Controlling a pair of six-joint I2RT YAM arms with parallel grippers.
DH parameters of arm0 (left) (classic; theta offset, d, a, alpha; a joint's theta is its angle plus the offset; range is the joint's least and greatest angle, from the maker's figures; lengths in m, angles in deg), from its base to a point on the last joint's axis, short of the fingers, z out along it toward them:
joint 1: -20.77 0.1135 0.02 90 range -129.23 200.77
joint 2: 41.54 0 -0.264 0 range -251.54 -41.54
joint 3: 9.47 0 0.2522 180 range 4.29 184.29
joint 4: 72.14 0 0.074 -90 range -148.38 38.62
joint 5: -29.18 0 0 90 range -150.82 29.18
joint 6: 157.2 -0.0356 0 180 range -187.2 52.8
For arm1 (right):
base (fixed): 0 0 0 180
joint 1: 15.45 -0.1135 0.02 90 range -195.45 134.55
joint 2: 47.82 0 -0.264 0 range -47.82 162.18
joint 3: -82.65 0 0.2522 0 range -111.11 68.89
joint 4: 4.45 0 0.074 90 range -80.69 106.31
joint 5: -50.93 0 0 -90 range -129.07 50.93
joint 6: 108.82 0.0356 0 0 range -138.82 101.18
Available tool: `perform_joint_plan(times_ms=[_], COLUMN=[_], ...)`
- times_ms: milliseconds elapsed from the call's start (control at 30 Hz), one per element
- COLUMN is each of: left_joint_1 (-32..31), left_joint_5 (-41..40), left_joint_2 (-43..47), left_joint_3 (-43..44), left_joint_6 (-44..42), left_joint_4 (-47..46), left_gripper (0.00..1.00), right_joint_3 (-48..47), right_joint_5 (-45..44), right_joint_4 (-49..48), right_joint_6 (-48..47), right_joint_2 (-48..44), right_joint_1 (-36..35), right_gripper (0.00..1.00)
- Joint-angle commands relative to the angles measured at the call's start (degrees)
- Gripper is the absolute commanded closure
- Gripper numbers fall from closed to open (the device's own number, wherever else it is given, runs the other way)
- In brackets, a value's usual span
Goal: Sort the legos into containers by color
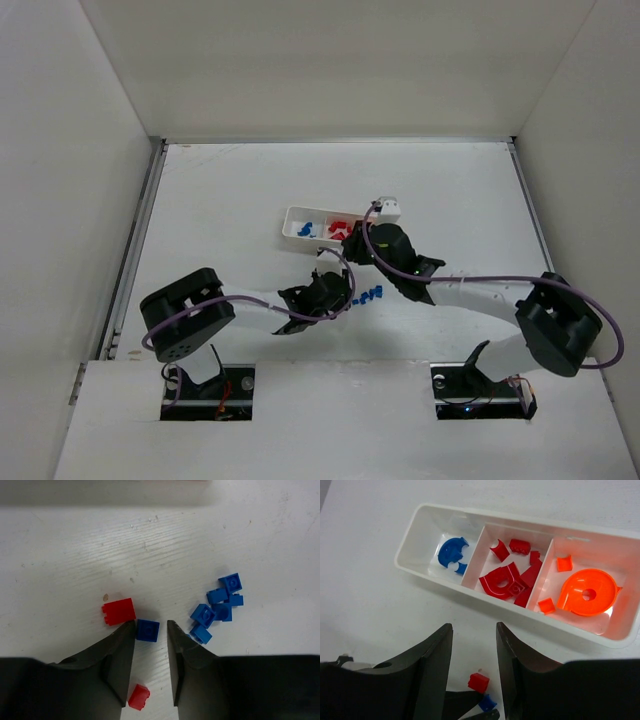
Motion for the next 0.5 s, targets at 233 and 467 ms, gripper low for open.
perform_joint_plan(times_ms=[233,467], left_joint_1=[-0.54,-1.68], left_joint_5=[-2.82,-4.05], left_joint_2=[0.16,-1.85], left_joint_3=[1.37,1.72], left_joint_6=[-2.60,-4.53], left_joint_4=[2.80,3.33], left_gripper=[0.75,0.72], right_joint_3=[7.36,12.02], right_joint_5=[-2.33,-2.51], right_joint_4=[-4.29,-3.85], right_joint_6=[2.77,4.00], right_joint_2=[-11.39,-16.75], right_joint_1=[0.42,0.43], right_gripper=[0.54,0.52])
